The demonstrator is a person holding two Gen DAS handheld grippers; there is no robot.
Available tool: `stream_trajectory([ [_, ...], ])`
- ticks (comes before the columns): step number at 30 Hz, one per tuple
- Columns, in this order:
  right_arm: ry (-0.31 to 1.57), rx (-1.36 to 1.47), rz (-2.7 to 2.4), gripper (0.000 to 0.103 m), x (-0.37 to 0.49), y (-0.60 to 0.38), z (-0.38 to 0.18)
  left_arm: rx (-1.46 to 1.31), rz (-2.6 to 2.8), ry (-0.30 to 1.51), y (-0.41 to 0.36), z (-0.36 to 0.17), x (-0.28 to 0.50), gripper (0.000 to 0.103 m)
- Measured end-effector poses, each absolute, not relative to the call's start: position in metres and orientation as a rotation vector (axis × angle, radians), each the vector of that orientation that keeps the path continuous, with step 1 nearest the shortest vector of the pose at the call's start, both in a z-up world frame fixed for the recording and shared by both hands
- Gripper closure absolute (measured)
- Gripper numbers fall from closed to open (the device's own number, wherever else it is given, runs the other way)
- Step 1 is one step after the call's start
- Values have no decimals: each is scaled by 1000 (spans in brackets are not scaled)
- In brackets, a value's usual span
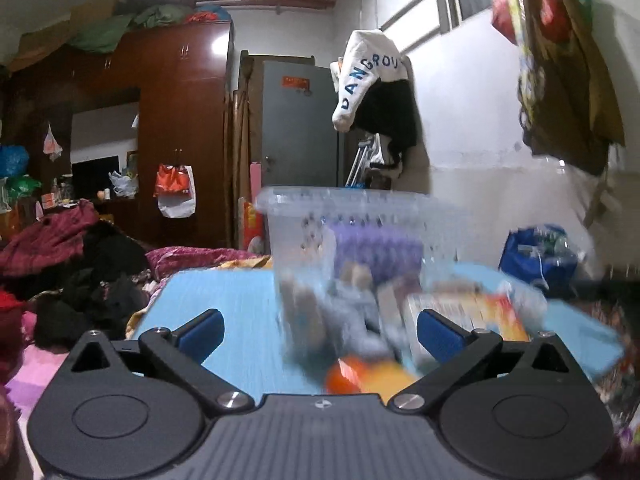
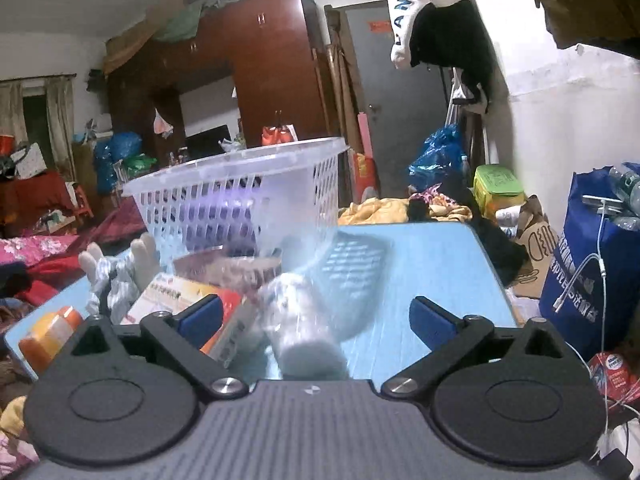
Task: Organize objects
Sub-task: 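Grasp the orange-capped pill bottle with the left gripper and lift it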
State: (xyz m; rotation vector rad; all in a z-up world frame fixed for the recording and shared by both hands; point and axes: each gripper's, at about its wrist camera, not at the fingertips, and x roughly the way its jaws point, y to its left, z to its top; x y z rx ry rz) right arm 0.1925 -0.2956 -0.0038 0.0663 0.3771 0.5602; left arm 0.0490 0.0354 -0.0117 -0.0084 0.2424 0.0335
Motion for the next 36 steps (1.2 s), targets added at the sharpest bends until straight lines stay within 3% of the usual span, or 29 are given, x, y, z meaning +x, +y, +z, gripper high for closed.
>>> stream_trajectory([
  [6, 359, 6, 568, 29, 185, -286, -13, 3, 33, 241, 19, -32, 31, 0],
  [9, 368, -2, 585, 36, 181, -286, -22, 27, 31, 264, 10, -44, 34, 1],
  [16, 368, -40, 571, 43, 179, -278, -31, 51, 95, 273, 2, -66, 37, 6],
  [19, 377, -46, 573, 49, 181, -278, -32, 74, 110, 260, -4, -68, 37, 20],
  [21, 386, -46, 571, 51, 183, -278, -34, 73, 101, 259, -4, -69, 36, 39],
  [23, 390, -53, 569, 56, 184, -278, -37, 81, 115, 252, -5, -69, 35, 47],
  [36, 308, -49, 553, 58, 170, -288, -27, 79, 134, 167, 6, -64, 24, 54],
])
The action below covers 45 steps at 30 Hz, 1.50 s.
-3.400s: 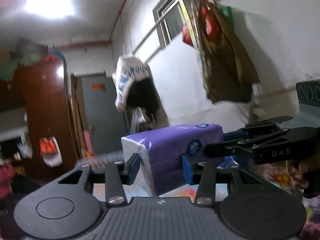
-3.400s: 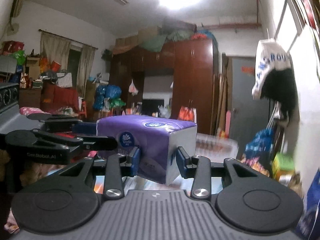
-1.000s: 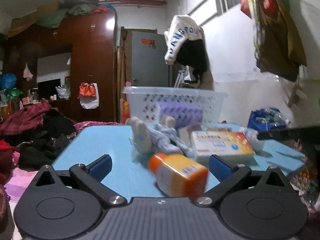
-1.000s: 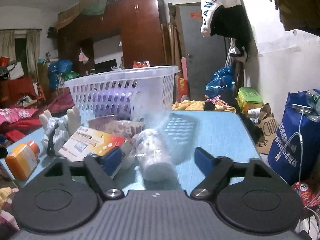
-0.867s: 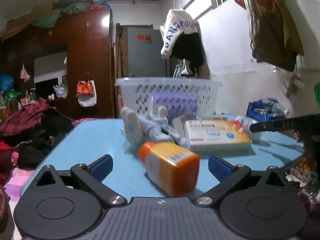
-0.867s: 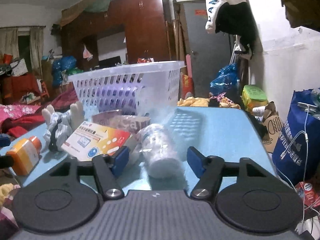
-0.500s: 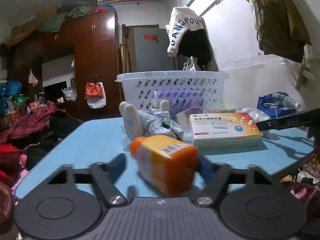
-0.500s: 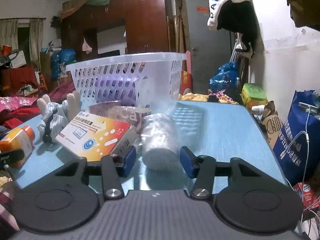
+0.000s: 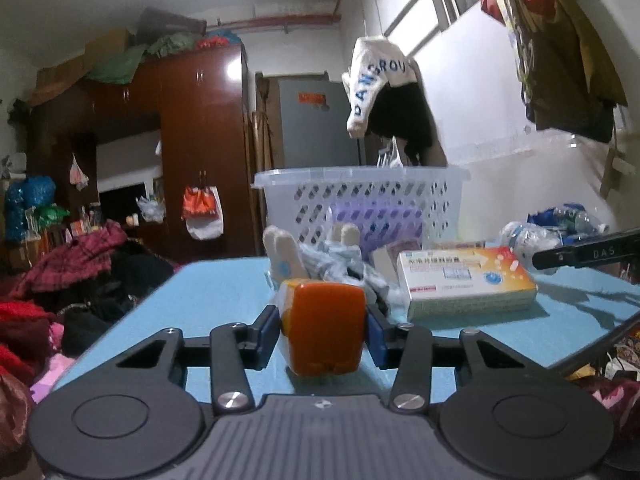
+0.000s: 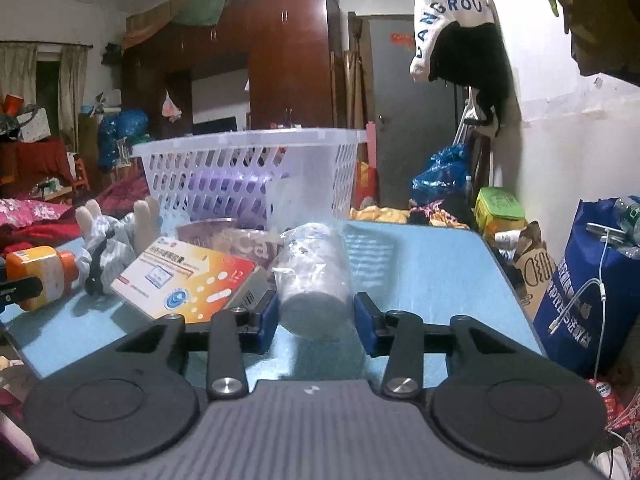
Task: Organize objects
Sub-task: 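Grasp the orange-capped pill bottle with the left gripper and lift it, then carry the pill bottle over the basket and release it inside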
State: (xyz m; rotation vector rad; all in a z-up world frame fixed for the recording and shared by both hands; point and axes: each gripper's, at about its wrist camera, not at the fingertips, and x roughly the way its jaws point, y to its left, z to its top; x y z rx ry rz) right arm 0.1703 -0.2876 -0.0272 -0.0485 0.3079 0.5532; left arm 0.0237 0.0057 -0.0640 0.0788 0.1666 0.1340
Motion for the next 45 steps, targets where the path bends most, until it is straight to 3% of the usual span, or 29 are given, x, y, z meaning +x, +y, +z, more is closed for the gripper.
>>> stream_trajectory([
  [18, 210, -16, 604, 59, 155, -286, 8, 22, 83, 81, 20, -35, 23, 57],
  [24, 162, -14, 636, 59, 164, -274, 43, -61, -15, 38, 36, 8, 39, 57],
  [28, 182, -60, 619, 59, 197, -248, 77, -132, -84, 28, 51, 60, 91, 57],
  [32, 303, -97, 602, 59, 248, -219, 101, -119, -61, 136, 51, 96, 175, 57],
  [37, 470, -159, 531, 59, 300, -183, 105, -101, 11, 350, 51, 93, 265, 57],
  [45, 630, -252, 446, 59, 333, -146, 82, -72, 104, 518, 50, 73, 313, 57],
])
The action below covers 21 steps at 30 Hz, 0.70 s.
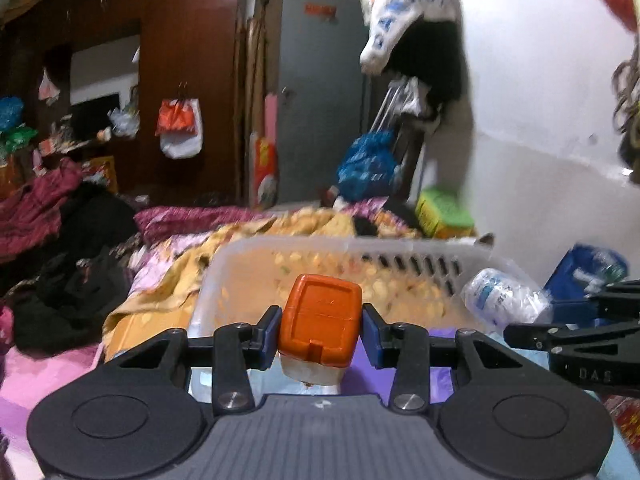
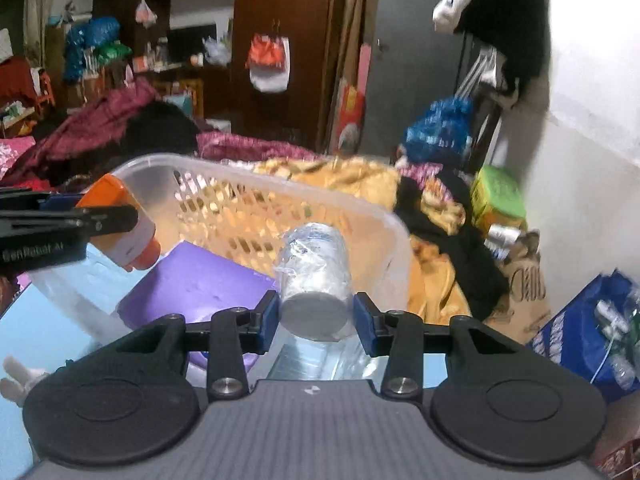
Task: Organize objects
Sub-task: 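Carry the pill bottle over the basket and release it inside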
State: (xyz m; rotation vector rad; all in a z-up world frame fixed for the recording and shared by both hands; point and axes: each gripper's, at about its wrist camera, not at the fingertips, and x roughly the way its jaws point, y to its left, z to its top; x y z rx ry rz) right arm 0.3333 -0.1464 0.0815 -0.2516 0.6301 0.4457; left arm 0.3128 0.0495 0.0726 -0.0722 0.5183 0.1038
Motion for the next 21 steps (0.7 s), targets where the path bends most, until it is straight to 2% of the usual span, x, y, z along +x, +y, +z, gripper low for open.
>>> stream_trajectory([
  [5, 679, -255, 430, 59, 336, -141, 73, -23, 122, 588, 51, 63, 323, 57],
  [13, 684, -238, 440, 57, 342, -141, 76, 17, 114, 592, 49, 61, 319, 55],
  [14, 686, -240, 445, 55, 344, -141, 77, 16, 108, 585, 45, 62, 315, 51],
  [15, 686, -240, 452, 50, 343, -141, 77, 8, 100, 572, 45, 62, 313, 40],
  [16, 675, -241, 461, 47, 340, -141, 79, 2, 94, 554, 45, 63, 310, 34],
  [17, 663, -240, 457, 37, 341, -141, 81, -3, 96, 533, 44, 65, 307, 27],
  [18, 646, -242, 452, 29, 338, -142, 83, -6, 99, 511, 44, 67, 303, 27],
  [21, 568, -242, 449, 20, 321, -147, 93, 1, 85, 433, 40, 78, 277, 24],
])
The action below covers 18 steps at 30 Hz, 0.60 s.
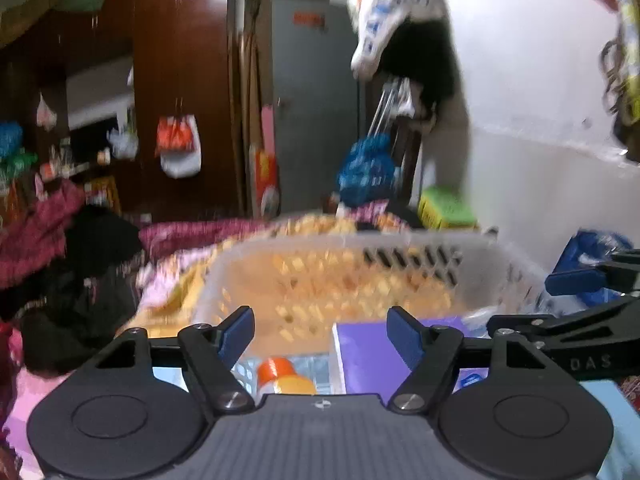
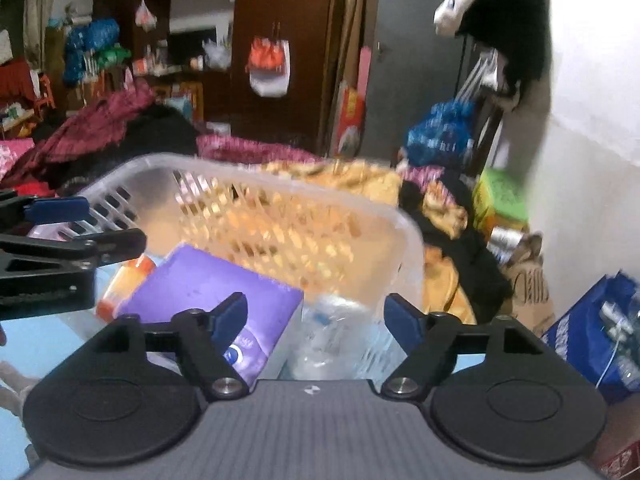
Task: Organize objects
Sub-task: 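Carry the pill bottle over the basket and release it inside, then grasp the white plush toy with the left gripper and lift it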
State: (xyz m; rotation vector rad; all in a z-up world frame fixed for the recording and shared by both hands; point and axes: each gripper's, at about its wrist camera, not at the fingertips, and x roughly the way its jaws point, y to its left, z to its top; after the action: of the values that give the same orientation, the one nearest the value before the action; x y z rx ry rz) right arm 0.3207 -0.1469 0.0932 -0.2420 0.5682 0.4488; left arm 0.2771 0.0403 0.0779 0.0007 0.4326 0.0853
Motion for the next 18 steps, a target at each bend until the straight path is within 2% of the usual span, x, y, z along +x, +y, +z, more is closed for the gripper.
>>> stream_trajectory([
  [1, 538, -228, 461, 17, 313, -150, 97, 7, 72, 398, 38, 82, 263, 22],
  [3, 457, -182, 502, 3, 288, -163, 103, 18, 50, 336, 34, 86, 231, 19],
  [5, 361, -113, 543, 0, 257, -181, 102, 17, 32, 288, 33, 84, 196, 16],
  [10, 246, 70, 637, 0, 194, -215, 68, 26, 32, 245, 32, 55, 126, 15],
  [16, 264, 125, 755, 0, 173, -200, 30, -82, 76, 224, 45, 16, 94, 15],
  [18, 285, 107, 781, 8, 181, -186, 28, -84, 101, 239, 51, 11, 101, 16],
])
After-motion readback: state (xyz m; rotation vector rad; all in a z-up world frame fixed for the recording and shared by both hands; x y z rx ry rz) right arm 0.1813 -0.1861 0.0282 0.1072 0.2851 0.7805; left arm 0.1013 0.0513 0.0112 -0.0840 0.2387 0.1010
